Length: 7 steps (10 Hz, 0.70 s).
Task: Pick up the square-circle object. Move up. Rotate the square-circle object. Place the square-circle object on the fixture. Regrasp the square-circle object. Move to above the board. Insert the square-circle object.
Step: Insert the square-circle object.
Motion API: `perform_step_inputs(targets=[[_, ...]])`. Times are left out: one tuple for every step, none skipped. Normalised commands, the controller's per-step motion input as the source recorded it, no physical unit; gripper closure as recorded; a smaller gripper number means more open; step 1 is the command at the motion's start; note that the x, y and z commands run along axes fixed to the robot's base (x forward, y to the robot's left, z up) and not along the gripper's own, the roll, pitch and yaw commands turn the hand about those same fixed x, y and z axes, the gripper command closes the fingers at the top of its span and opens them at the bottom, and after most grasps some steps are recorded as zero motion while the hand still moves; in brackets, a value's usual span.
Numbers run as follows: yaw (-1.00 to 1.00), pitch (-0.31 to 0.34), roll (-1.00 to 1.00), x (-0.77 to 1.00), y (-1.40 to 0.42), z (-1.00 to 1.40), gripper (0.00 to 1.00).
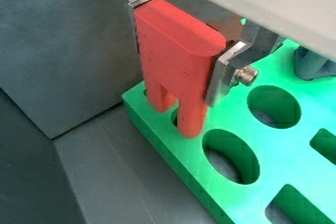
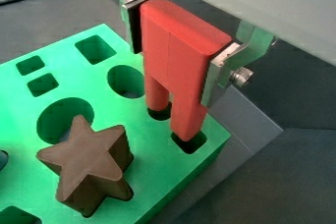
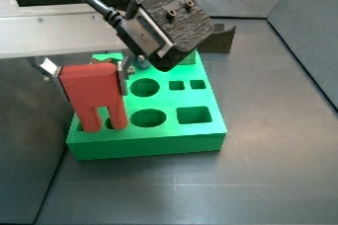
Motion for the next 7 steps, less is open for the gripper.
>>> perform_step_inputs(targets=[[-0.04,0.016,0.14,-0.33,0.13,-0.07,1.00],[-0.06,0.000,0.13,-0.20,0.07,-0.39,1.00],[-0.04,0.000,0.19,-0.44,0.11,-0.29,1.00],[-0.05,0.000,0.18,-0.38,0.14,-0.33,1.00],[-0.08,0.014,0.16,-0.24,0.14,-0.37,1.00],[-0.04,0.027,0.12,0.00,0.06,-0.57,1.00],[0.00,0.000,0.19,-0.19,0.14,-0.44,1.00]])
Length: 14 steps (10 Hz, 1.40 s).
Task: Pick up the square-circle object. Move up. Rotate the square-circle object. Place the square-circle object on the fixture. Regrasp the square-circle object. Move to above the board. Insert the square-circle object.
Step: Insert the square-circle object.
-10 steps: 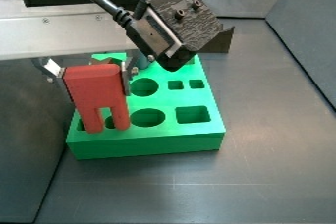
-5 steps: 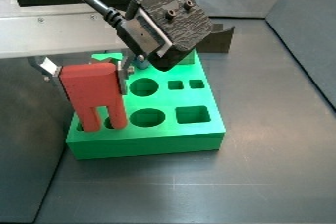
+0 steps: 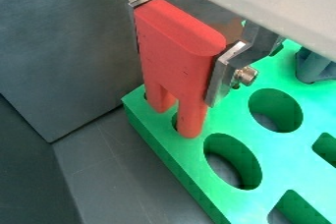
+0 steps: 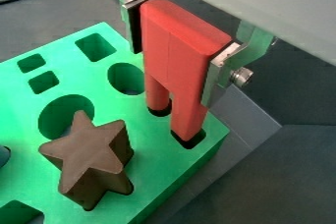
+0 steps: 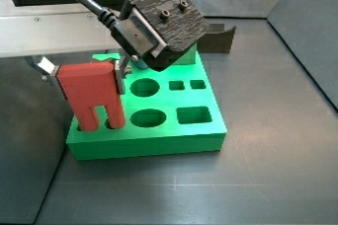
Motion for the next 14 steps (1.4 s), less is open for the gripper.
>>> perform_step_inputs(targets=[[0.00,0.000,0.16,-0.22,0.17,-0.36,1.00],[-0.28,0.000,0.02,-0.38,0.10,-0.32,1.00],[-0.24,0.000,0.00,-0.26,0.02,-0.41,1.00],[-0.15,-0.034,-0.03,-0.03,0.00,-0.56,1.00],[0.00,-0.039,-0.07,0.11,-0.06,-0.57,1.00],[0.05,0.000,0.00,0.43,0.00,-0.57,1.00],[0.20,0.039,0.01,0.43,0.00,-0.51,1.00],[0.23,0.056,0.01,0.44,-0.01,-0.47,1.00],[0.11,0.000,0.00,0.14,-0.09,-0.41,1.00],[0.02,0.000,0.00,0.00,-0.07,-0.36,1.00],[0.00,-0.001,0.00,-0.11,-0.12,-0.26,1.00],[0.03,0.000,0.00,0.00,-0.21,-0.19,1.00],[0.23,0.000,0.02,0.00,-0.24,-0.19,1.00],[0.38,0.000,0.02,0.00,-0.21,-0.28,1.00]])
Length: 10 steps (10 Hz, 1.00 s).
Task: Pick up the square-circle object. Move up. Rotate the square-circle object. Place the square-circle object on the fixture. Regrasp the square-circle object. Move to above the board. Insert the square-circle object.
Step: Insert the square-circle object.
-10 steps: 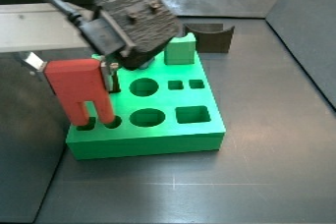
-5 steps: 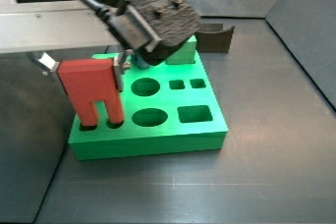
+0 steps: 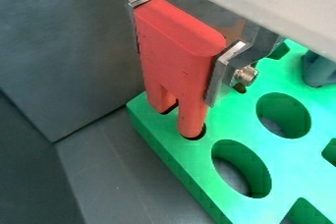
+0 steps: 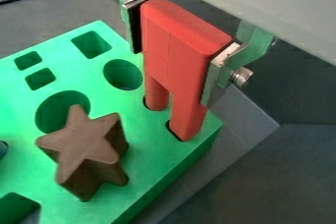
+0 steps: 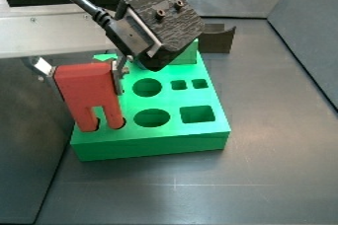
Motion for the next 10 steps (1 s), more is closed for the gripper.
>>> perform_step_inputs(targets=[[0.41,0.000,0.09,0.11,-0.06,-0.51,1.00],[0.33,0.000,0.16,0.19,0.00,-0.56,1.00],[0.21,0.059,0.21,0.30,0.02,-0.53,1.00],[0.00,0.106,0.17,0.27,0.09,-0.55,1.00],[-0.15,0.113,0.10,0.23,0.10,-0.56,1.00],[-0.44,0.071,0.01,0.00,0.11,-0.56,1.00],[-0.50,0.000,0.00,-0.27,0.08,-0.61,1.00],[-0.42,-0.021,-0.12,-0.45,0.00,-0.68,1.00],[-0.40,-0.006,-0.15,-0.44,0.00,-0.65,1.00],[-0.31,-0.001,-0.10,-0.44,0.00,-0.55,1.00]])
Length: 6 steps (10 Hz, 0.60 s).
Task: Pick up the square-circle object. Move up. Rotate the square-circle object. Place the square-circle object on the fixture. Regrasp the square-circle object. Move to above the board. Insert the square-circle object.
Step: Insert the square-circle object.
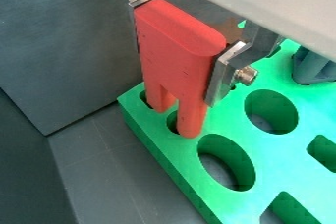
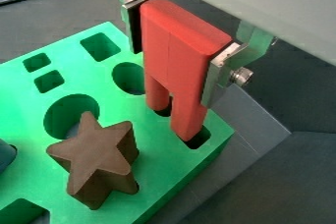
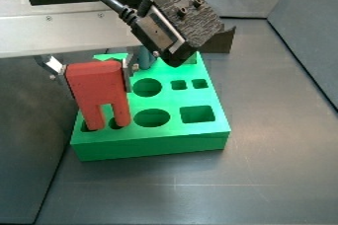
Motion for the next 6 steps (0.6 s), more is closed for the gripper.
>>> perform_step_inputs(targets=[[-0.19,0.000,-0.06,-0.41,0.00,-0.55,1.00],[-0.21,0.000,-0.02,-0.51,0.00,-0.27,1.00],[-0.28,0.000,0.00,-0.35,0.00,-0.15,1.00],[-0.21,0.000,0.00,-0.01,0.00,-0.21,1.00],[-0.06,0.000,0.00,0.01,0.00,-0.24,1.00],[-0.06,0.027,0.05,0.00,0.00,0.00,1.00]])
